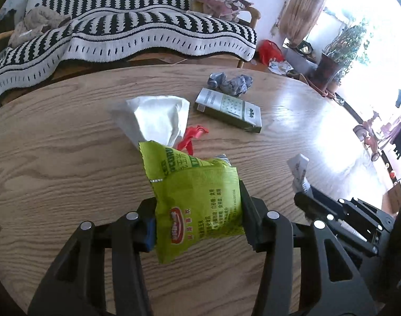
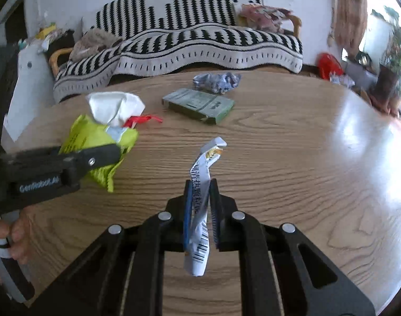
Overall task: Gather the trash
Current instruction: 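Carry chip bag and barcode strip over the black bin and open both tools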
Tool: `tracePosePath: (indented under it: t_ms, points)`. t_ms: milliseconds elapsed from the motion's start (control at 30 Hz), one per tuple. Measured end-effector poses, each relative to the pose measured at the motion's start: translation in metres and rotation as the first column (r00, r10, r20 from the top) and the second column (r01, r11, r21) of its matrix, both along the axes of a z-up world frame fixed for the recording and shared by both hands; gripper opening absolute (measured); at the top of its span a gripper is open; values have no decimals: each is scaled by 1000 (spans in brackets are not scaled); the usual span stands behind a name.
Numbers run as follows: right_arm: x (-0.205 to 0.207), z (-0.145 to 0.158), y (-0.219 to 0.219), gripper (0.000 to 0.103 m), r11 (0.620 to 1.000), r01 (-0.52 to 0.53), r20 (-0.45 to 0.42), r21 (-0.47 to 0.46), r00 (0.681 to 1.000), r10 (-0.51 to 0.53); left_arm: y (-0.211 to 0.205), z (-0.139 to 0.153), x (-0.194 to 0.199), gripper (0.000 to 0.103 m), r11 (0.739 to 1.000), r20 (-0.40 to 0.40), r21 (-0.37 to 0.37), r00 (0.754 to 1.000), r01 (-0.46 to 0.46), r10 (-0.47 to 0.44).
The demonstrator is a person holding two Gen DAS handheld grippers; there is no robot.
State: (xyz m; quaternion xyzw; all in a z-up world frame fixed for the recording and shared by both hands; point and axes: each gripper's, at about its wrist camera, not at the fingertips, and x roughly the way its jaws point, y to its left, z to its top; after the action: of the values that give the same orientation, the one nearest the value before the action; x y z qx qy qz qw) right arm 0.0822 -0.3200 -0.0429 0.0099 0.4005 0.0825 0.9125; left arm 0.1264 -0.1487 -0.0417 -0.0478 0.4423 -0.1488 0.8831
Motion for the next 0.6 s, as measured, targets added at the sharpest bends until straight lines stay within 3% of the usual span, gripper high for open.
tracePosePath:
  t_ms: [167,600]
  points:
    - [5,-4,-6,13,1000,20,-13,15,1000,-20,14,-2,0,49,998,-34,-63,999,6,-8]
    - [6,-4,-10,13,998,23,-13,55,1000,-23,22,3,-3,49,1000,-21,-16,1000,-8,8]
